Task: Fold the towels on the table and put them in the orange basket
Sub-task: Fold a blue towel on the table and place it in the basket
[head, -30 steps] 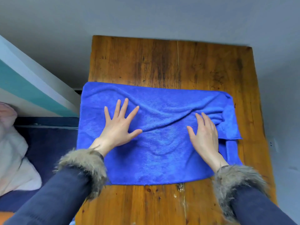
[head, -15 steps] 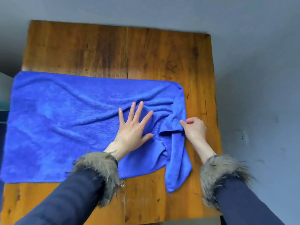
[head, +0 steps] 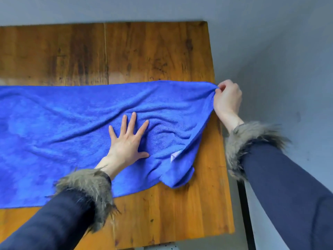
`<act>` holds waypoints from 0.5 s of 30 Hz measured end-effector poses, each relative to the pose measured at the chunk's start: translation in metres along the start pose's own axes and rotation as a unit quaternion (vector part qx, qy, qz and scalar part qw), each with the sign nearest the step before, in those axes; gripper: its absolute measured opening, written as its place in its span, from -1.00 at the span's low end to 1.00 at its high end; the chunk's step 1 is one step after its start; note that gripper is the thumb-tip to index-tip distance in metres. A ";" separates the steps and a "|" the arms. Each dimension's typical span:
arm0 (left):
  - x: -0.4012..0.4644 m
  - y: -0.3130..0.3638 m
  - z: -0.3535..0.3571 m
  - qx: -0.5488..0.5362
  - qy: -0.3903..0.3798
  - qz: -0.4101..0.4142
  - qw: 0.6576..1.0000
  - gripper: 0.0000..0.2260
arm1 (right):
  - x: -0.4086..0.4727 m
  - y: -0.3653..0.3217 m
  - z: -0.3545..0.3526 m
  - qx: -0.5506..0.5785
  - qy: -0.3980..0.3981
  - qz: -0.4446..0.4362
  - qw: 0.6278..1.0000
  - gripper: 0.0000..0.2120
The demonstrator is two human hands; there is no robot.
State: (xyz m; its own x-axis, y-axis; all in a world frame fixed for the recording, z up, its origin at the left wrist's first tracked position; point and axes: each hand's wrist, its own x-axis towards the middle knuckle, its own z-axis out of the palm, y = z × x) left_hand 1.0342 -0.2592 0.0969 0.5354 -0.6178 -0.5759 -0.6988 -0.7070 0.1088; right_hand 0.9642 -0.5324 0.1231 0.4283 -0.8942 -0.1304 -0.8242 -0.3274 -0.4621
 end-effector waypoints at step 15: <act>0.009 0.030 0.013 0.004 0.027 0.084 0.996 0.05 | -0.083 0.051 0.015 -0.201 -0.294 -0.270 0.894 -0.19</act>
State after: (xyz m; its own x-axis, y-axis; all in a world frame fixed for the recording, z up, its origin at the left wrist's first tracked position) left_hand 1.0121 -0.2813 0.0847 0.4349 -0.7452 -0.5055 -0.7843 -0.5893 0.1940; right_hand 0.8921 -0.4701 0.0967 0.8276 -0.2951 -0.4775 -0.4538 -0.8525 -0.2596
